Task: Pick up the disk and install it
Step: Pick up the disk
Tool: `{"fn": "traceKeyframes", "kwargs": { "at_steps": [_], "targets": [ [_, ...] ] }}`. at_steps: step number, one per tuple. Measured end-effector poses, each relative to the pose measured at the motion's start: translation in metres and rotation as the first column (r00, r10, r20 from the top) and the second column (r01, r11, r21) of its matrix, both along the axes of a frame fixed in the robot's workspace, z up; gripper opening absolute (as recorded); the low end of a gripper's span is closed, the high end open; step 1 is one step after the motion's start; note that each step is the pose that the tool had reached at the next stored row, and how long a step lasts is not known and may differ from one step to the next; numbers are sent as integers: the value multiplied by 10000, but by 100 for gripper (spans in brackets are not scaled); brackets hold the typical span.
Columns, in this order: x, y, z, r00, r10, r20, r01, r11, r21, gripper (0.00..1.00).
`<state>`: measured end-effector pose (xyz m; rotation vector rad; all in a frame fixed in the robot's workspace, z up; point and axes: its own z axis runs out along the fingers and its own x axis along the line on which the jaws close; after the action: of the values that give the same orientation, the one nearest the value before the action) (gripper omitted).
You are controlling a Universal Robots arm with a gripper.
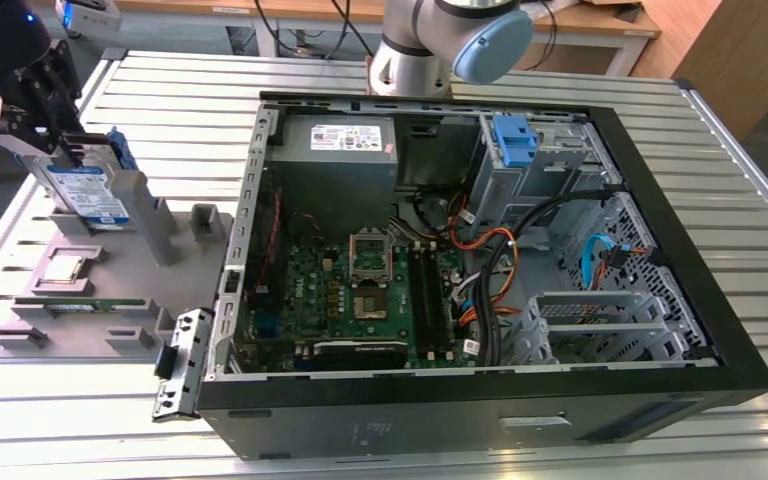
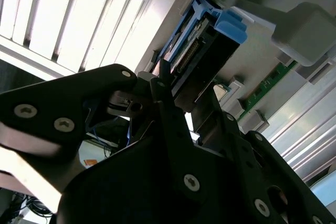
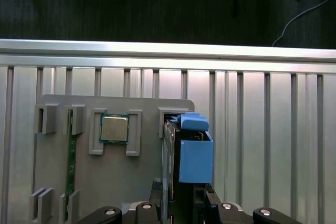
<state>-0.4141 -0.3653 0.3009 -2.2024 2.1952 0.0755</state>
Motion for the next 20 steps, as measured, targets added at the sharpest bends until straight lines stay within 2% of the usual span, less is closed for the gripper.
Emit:
{"fn": "traceKeyframes", "kwargs": {
  "at_steps": [3, 5, 20],
  "targets": [
    [0, 0, 0, 10000, 0, 0, 0, 10000, -1, 42],
    [0, 0, 0, 10000, 0, -1, 0, 10000, -1, 35],
    [0, 0, 12, 10000, 0, 0, 0, 10000, -5, 35]
  ]
}}
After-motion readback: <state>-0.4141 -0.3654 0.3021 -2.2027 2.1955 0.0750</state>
